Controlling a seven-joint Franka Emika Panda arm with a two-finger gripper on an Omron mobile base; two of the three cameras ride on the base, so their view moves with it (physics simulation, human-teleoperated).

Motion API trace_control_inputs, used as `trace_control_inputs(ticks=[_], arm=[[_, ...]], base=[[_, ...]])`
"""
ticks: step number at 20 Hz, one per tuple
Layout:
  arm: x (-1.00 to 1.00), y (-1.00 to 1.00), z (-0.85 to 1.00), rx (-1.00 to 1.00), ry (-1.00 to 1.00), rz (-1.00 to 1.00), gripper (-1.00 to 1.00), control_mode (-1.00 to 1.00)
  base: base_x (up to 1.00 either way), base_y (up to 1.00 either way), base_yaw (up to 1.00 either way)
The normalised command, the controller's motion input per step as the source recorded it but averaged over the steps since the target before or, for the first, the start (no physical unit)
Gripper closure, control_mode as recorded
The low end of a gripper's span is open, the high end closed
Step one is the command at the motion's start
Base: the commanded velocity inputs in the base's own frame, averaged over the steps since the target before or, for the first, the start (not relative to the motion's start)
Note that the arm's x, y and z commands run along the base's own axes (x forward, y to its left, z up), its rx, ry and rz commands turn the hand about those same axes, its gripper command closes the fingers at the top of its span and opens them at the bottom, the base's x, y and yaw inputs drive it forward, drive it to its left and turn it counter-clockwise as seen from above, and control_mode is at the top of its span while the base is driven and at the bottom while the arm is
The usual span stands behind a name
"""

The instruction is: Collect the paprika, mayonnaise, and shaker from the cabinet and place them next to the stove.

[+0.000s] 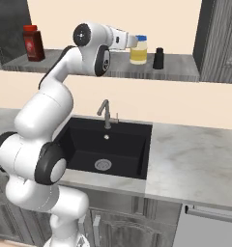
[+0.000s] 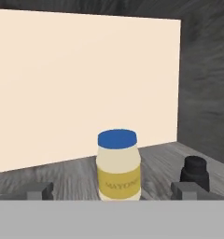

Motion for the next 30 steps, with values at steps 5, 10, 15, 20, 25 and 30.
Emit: trace_control_inputs(ticks=[5,10,15,20,25,30], arm=[[0.00,-0.73,-0.12,0.00,-0.01,-0.03,-1.00,-1.00],[0.00,-0.58,-0.12,0.00,0.00,-0.01,-1.00,-1.00],[0.00,-0.37,-0.20,0.00,0.00,0.00,-1.00,-1.00],[0.05,-0.24,-0.19,-0.02,0.00,0.00,-1.00,-1.00],[0.14,-0.05,-0.10,0.00,0.00,0.00,-1.00,-1.00],[0.22,0.00,-0.07,0.00,0.00,0.00,-1.00,-1.00]], base=[[0.00,0.00,0.00],[0.00,0.00,0.00],[0.00,0.00,0.00],[0.00,0.00,0.00],[0.00,0.00,0.00],[0.00,0.00,0.00]])
